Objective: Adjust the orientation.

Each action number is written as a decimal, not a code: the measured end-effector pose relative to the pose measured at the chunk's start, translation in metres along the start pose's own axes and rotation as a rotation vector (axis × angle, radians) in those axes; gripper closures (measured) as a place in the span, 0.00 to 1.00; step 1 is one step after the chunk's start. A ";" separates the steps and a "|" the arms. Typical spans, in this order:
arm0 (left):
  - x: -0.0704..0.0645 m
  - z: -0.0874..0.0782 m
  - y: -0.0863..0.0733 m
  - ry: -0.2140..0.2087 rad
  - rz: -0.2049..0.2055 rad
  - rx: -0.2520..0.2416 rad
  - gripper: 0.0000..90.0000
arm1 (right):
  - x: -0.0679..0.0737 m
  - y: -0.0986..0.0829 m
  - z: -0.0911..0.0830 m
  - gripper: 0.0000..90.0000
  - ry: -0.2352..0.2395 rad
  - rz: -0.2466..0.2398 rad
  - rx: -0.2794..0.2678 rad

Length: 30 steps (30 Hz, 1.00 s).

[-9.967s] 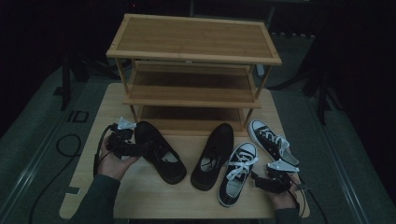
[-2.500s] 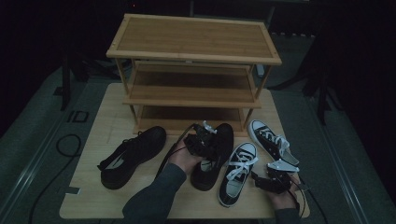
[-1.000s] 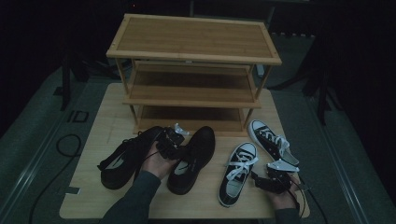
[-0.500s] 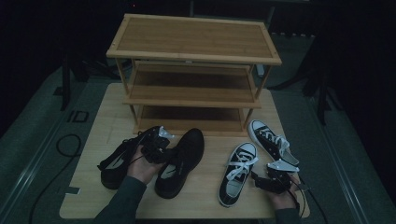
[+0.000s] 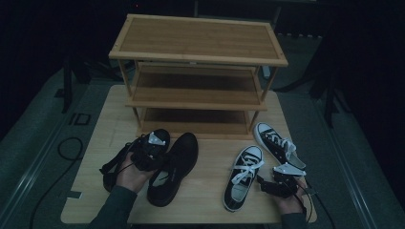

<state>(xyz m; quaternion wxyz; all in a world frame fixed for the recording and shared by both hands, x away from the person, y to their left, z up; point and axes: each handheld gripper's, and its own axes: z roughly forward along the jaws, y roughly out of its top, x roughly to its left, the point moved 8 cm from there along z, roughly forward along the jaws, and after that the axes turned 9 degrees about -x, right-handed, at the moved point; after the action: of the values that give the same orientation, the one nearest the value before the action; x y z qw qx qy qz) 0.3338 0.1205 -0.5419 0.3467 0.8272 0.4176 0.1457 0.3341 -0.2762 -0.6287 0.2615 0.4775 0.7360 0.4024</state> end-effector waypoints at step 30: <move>0.020 -0.030 -0.027 0.068 0.030 0.046 0.95 | 0.000 0.000 0.000 0.27 0.000 -0.001 0.000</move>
<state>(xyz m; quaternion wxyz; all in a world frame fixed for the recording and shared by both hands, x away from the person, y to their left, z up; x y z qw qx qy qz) 0.3143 0.1607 -0.5398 0.3110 0.8356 0.4200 0.1692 0.3341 -0.2762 -0.6287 0.2617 0.4770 0.7364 0.4022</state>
